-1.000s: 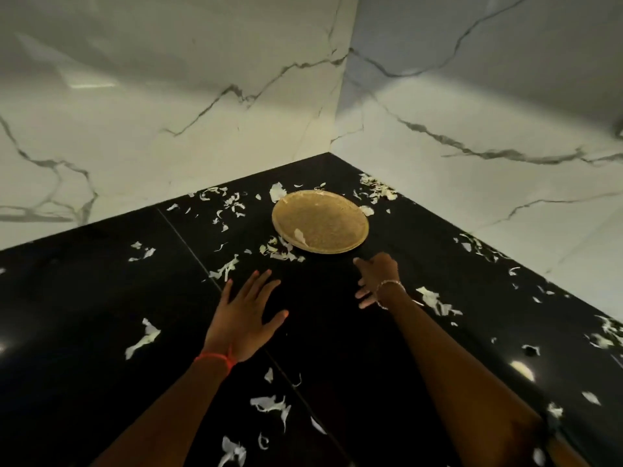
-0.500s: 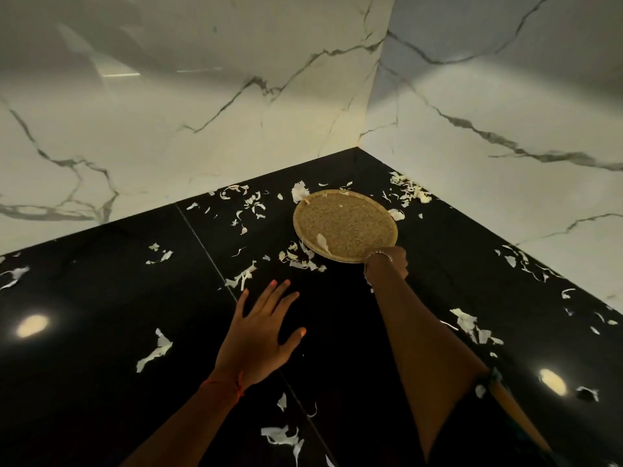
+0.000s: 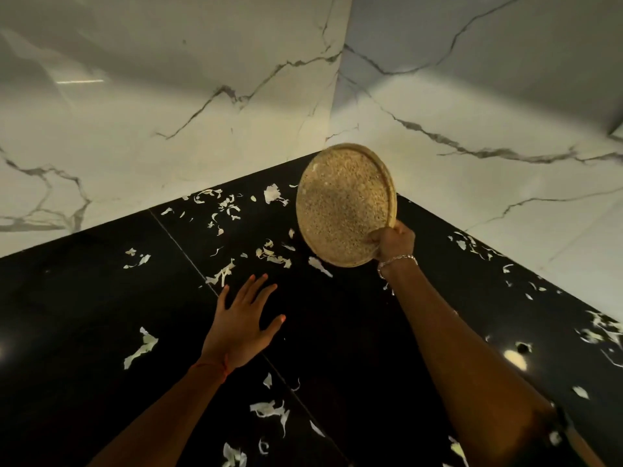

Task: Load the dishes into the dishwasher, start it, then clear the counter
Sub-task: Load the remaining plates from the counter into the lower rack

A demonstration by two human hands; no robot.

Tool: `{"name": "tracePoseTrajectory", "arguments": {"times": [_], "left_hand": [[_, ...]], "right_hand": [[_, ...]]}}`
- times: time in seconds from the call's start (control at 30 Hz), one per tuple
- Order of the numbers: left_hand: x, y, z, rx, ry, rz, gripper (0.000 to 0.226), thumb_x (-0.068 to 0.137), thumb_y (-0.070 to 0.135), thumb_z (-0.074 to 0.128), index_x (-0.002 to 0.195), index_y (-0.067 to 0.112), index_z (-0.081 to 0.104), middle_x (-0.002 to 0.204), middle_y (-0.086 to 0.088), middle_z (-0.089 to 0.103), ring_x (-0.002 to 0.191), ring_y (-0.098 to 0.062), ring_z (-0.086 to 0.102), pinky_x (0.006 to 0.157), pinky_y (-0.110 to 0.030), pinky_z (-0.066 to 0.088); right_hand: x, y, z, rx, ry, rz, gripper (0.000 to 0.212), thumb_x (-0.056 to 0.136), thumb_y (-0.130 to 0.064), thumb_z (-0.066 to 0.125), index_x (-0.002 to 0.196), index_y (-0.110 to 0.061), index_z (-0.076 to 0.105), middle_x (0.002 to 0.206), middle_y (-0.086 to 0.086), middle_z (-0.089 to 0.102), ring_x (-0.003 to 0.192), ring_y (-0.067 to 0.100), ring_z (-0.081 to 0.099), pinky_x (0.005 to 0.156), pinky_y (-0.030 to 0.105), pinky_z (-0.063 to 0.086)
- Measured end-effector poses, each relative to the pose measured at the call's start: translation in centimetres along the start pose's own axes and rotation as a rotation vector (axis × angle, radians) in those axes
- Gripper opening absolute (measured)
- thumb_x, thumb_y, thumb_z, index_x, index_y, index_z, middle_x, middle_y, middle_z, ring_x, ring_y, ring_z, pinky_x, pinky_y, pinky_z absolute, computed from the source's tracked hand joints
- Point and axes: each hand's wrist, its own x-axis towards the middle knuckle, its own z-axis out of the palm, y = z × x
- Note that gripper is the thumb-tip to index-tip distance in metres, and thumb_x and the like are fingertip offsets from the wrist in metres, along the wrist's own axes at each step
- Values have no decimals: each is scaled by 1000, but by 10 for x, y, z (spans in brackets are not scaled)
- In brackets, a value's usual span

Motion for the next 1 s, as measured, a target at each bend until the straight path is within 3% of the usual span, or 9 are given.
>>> {"name": "tracePoseTrajectory", "arguments": {"times": [0.13, 0.23, 0.33, 0.47, 0.53, 0.6, 0.7, 0.83, 1.0], "left_hand": [[-4, 5, -5, 32, 28, -38, 65, 91, 60, 27, 146, 27, 17, 156, 5, 6, 144, -12, -1, 116, -43, -1], [-22, 14, -6, 43, 50, -26, 57, 96, 50, 28, 144, 20, 23, 155, -1, 16, 143, -16, 10, 116, -39, 9], [-41, 18, -15, -79, -27, -19, 52, 97, 38, 37, 143, 16, 27, 154, -5, 18, 142, -21, 17, 115, -38, 17], [-84, 14, -43, -164, -202, 25, 44, 88, 31, 58, 127, 13, 46, 133, -7, 48, 119, -18, 47, 103, -32, 39], [-122, 18, -47, -10, -156, 104, 43, 91, 33, 53, 129, 14, 44, 134, -5, 46, 124, -17, 43, 108, -34, 32], [-167, 26, -39, 85, 39, 204, 47, 94, 32, 47, 135, 12, 39, 143, -6, 38, 138, -18, 27, 115, -38, 13], [-233, 54, -32, 46, 248, 353, 48, 90, 28, 52, 132, 6, 45, 143, -11, 40, 139, -23, 26, 114, -41, 6], [-324, 91, -22, 52, 276, 577, 49, 90, 33, 46, 128, 2, 51, 136, -16, 49, 133, -29, 38, 109, -43, 12], [-415, 132, 2, -20, 83, 732, 69, 84, 48, 29, 134, 2, 44, 139, -18, 44, 134, -31, 36, 112, -47, 19]], "right_hand": [[-35, -17, -29, -350, -54, -414, 6, 68, 19, 56, 68, 13, 57, 64, 7, 49, 57, 4, 39, 53, 18, 38], [-71, -25, -57, -477, -54, -567, 25, 71, 18, 52, 57, -2, 49, 57, 1, 42, 59, 8, 41, 58, 12, 36], [-115, -31, -86, -453, 33, -558, 43, 73, 18, 49, 52, -18, 37, 55, -3, 39, 62, 13, 43, 61, 22, 38], [-189, -39, -130, -413, 198, -508, 29, 73, 15, 54, 61, -11, 47, 66, 4, 47, 64, 13, 40, 54, 21, 32], [-232, -39, -154, -374, 294, -468, 37, 74, 15, 54, 58, -16, 42, 62, 0, 44, 64, 12, 39, 53, 21, 31], [-283, -35, -175, -345, 394, -435, 35, 76, 16, 50, 63, -16, 44, 66, 1, 46, 71, 18, 43, 50, 18, 34], [-362, -22, -203, -319, 506, -381, 24, 84, 11, 44, 103, 3, 56, 93, 10, 55, 88, 22, 50, 73, 26, 40], [-464, 8, -254, -289, 536, -302, 28, 80, 11, 48, 104, 5, 60, 96, 13, 62, 88, 25, 56, 76, 38, 50], [-593, 45, -322, -280, 620, -161, 20, 84, 5, 52, 101, 0, 61, 90, 10, 60, 86, 26, 57, 84, 49, 52]]}}
